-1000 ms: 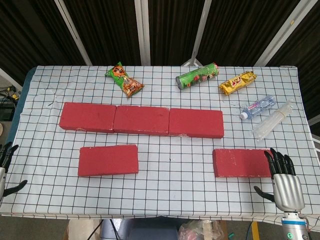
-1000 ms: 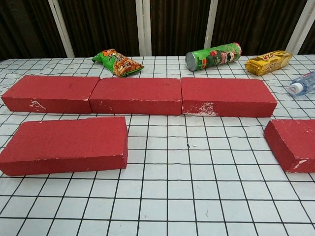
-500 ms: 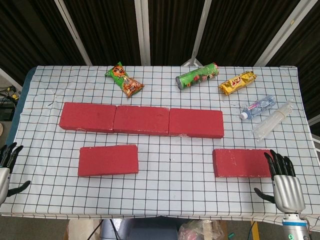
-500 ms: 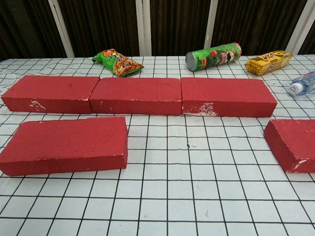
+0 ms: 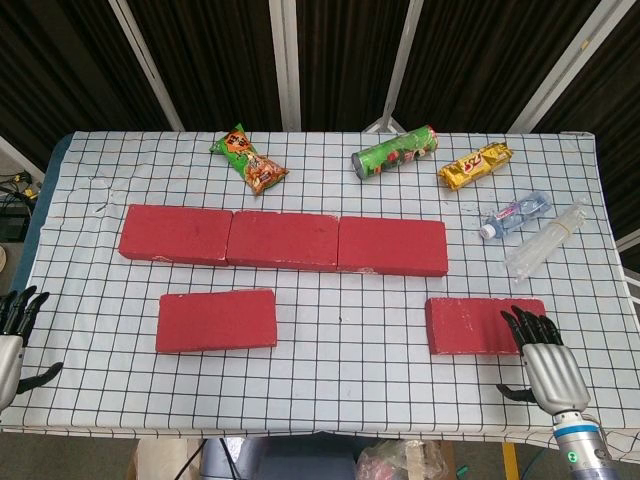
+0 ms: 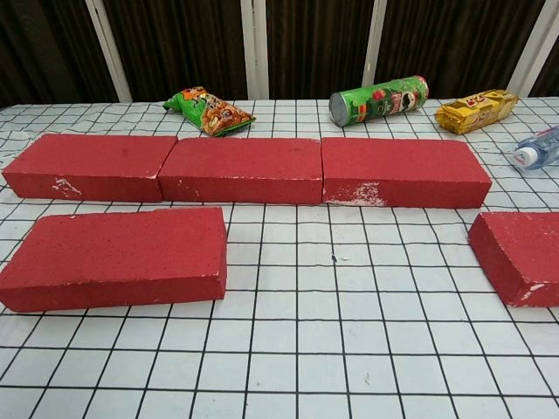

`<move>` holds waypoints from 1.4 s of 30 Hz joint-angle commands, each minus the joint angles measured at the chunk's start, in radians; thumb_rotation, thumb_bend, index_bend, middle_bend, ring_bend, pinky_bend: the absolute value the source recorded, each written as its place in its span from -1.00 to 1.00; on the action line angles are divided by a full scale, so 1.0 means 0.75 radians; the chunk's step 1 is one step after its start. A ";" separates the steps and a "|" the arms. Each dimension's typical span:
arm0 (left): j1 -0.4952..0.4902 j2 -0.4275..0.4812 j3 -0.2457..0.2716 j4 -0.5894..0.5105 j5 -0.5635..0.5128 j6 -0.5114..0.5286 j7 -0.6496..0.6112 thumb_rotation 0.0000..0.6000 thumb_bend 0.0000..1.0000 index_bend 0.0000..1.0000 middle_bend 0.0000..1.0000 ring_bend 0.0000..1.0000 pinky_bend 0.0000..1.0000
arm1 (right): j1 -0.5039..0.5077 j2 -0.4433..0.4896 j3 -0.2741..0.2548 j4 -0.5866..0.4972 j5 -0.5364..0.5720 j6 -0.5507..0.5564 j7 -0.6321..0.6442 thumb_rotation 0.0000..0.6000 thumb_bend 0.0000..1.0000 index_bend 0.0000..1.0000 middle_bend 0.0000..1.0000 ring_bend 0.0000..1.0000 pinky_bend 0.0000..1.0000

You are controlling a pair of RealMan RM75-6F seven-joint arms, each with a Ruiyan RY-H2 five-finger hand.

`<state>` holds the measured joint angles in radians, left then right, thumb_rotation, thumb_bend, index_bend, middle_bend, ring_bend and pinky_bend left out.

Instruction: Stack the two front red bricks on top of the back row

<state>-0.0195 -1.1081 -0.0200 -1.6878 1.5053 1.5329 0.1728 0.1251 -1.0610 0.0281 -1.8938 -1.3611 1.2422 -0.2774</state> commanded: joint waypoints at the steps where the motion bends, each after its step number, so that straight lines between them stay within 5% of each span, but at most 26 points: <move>1: 0.002 0.001 0.001 -0.002 0.003 0.004 -0.003 1.00 -1.00 -0.80 -0.96 -1.00 -1.00 | 0.104 0.075 0.044 -0.065 0.155 -0.151 -0.091 1.00 -0.73 -1.00 -1.00 -1.00 -1.00; 8: 0.006 0.004 -0.002 -0.001 -0.002 0.013 -0.011 1.00 -1.00 -0.80 -0.96 -1.00 -1.00 | 0.324 0.149 0.100 -0.145 0.558 -0.388 -0.302 1.00 -0.73 -1.00 -1.00 -1.00 -1.00; 17: 0.003 0.002 -0.005 0.000 -0.008 0.008 -0.003 1.00 -1.00 -0.80 -0.96 -1.00 -1.00 | 0.556 0.097 0.106 -0.076 0.916 -0.486 -0.420 1.00 -0.73 -1.00 -1.00 -1.00 -1.00; 42: -0.004 -0.015 -0.009 -0.004 -0.029 -0.006 0.044 1.00 -1.00 -0.80 -0.96 -1.00 -1.00 | 0.693 0.019 -0.017 0.052 1.024 -0.483 -0.381 1.00 -0.73 -1.00 -1.00 -1.00 -1.00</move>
<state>-0.0226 -1.1195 -0.0264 -1.6904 1.4832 1.5283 0.2059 0.6427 -1.0441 0.0183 -1.8580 -0.5939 0.8807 -0.5643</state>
